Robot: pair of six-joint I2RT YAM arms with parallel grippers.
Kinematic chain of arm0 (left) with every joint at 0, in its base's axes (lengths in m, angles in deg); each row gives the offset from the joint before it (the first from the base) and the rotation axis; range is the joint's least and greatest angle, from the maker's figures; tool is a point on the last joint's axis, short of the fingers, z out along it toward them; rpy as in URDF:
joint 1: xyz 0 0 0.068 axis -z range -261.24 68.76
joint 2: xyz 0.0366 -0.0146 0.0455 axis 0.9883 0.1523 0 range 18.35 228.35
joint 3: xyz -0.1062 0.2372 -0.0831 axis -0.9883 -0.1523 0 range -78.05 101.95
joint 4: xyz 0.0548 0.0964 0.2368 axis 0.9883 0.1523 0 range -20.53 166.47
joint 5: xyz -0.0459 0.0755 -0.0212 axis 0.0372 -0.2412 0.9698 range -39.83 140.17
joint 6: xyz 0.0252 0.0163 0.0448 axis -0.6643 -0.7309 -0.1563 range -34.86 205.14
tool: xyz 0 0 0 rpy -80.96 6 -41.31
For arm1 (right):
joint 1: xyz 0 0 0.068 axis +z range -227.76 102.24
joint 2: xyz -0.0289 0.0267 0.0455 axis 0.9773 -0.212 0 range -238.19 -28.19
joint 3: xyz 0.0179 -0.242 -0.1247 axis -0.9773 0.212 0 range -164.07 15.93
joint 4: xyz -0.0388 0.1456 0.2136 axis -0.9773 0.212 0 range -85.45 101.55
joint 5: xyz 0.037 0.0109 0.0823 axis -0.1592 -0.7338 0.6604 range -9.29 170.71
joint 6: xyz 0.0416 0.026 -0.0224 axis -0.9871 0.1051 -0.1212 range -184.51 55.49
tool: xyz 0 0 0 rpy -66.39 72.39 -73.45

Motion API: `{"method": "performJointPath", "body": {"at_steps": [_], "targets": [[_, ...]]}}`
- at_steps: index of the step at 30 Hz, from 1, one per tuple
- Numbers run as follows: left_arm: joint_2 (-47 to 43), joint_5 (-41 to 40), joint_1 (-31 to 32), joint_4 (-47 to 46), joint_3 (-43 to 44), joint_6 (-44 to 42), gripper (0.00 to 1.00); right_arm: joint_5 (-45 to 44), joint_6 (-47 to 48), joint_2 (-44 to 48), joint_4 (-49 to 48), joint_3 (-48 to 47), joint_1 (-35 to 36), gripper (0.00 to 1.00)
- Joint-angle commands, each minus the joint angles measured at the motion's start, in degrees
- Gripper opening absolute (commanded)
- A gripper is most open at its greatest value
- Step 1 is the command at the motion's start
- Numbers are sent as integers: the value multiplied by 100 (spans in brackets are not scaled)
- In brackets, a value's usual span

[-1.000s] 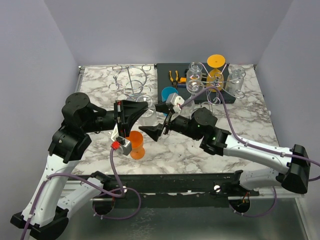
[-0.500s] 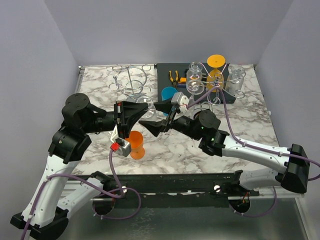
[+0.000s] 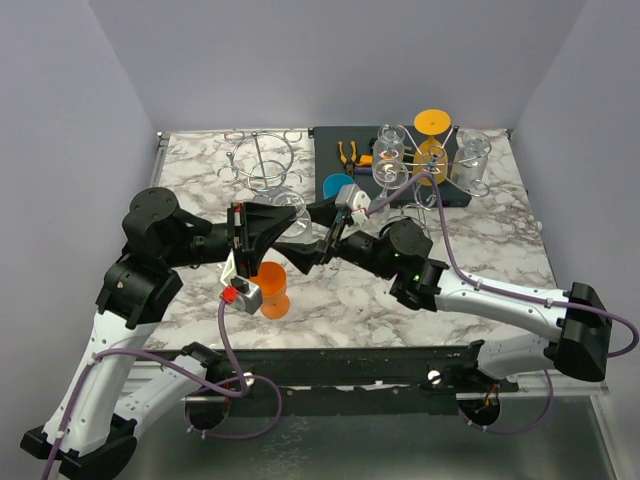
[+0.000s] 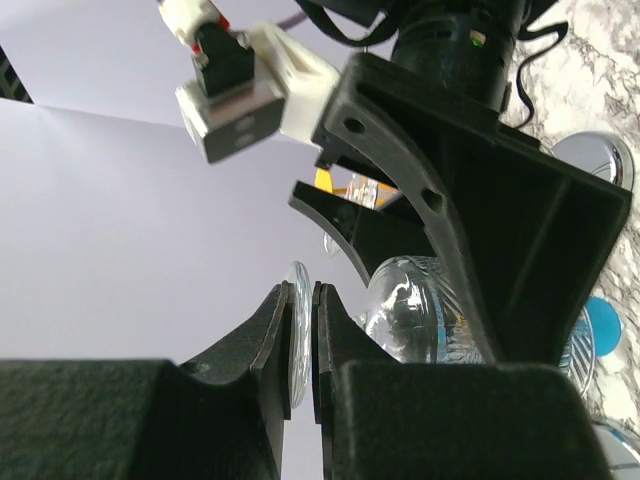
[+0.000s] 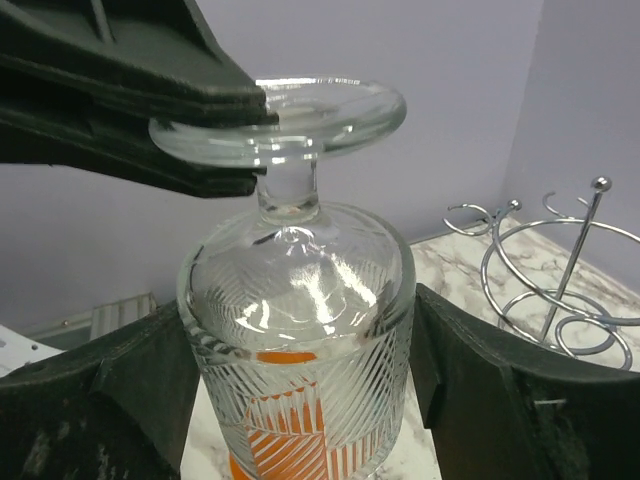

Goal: Place the wine glass upside down on the wine glass rack
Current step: Turn the wine glass upside down at the wine rack.

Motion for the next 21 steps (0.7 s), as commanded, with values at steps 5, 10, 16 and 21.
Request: {"method": "performJointPath", "body": {"at_steps": [5,10,16,21], "targets": [[-113,218,41,-472,26,-233,0,69,-108,-131,-41,-133,44,80],[-97,208,41,-484,19,-227,0,12,-57,-11,-22,-67,43,45],[-73,67,41,-536,-27,-33,62,-546,395,511,-18,325,39,7],[14,-220,41,-756,51,683,99,-1203,1049,879,722,149,34,1]]}}
